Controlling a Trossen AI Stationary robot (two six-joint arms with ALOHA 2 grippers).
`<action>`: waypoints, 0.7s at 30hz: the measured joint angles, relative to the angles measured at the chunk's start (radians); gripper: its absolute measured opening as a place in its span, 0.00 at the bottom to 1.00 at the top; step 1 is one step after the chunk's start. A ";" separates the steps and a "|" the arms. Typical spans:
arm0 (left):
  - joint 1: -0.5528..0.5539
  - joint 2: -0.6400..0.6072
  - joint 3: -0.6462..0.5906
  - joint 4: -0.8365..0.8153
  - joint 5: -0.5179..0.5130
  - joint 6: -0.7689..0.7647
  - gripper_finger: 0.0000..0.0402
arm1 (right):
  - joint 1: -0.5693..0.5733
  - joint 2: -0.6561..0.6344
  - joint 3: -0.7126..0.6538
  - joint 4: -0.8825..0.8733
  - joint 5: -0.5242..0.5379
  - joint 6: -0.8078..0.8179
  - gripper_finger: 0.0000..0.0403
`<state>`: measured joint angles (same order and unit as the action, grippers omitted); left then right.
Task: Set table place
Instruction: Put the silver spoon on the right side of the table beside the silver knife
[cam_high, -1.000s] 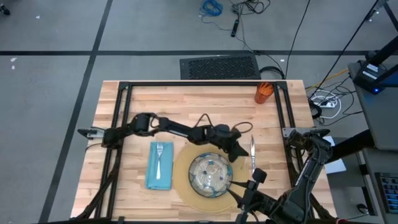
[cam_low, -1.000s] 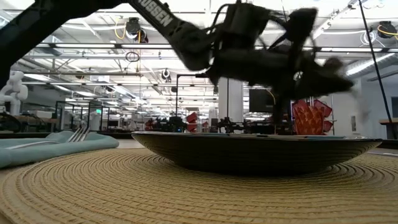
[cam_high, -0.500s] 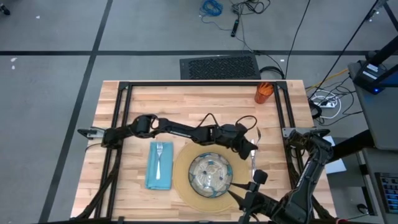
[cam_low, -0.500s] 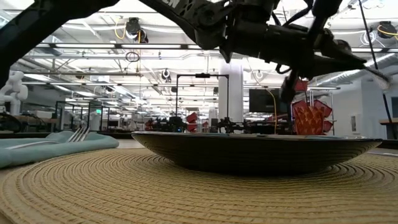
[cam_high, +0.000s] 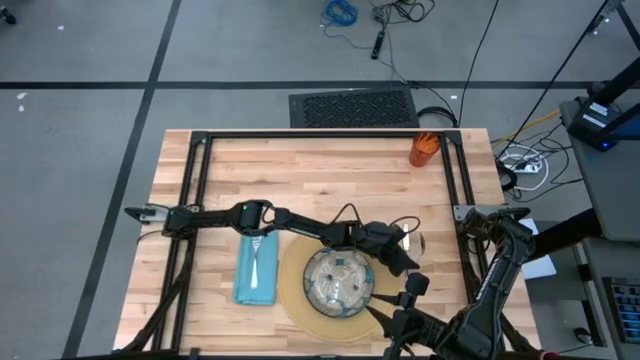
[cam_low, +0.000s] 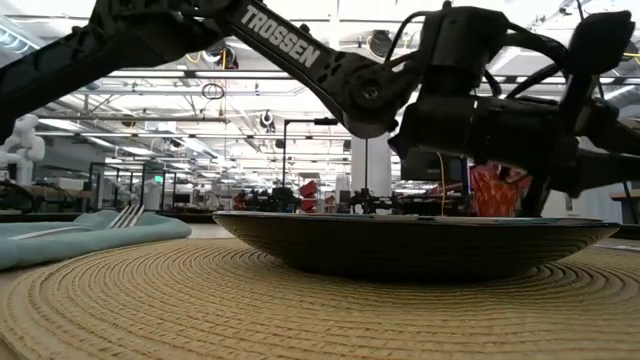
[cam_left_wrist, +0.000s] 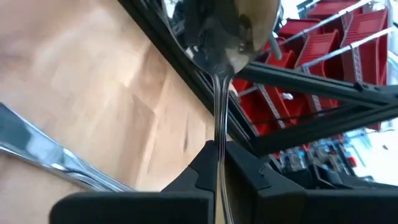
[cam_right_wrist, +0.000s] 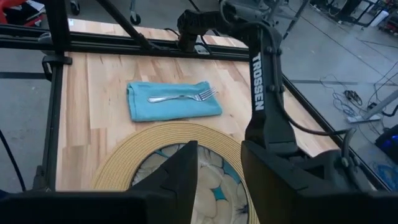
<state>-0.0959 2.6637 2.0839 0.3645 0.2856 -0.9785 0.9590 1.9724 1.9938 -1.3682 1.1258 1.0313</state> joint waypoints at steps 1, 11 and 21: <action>-0.002 0.005 0.013 -0.006 0.006 -0.007 0.00 | 0.001 0.000 0.000 0.000 -0.001 0.000 0.28; 0.008 0.006 0.024 -0.010 -0.032 -0.024 0.00 | 0.015 0.000 0.000 0.006 -0.001 0.001 0.28; 0.002 0.005 0.024 -0.008 -0.031 -0.011 0.00 | 0.014 0.000 0.000 0.012 0.001 0.001 0.28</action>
<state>-0.0940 2.6690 2.1075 0.3565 0.2550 -0.9897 0.9733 1.9724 1.9938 -1.3560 1.1271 1.0318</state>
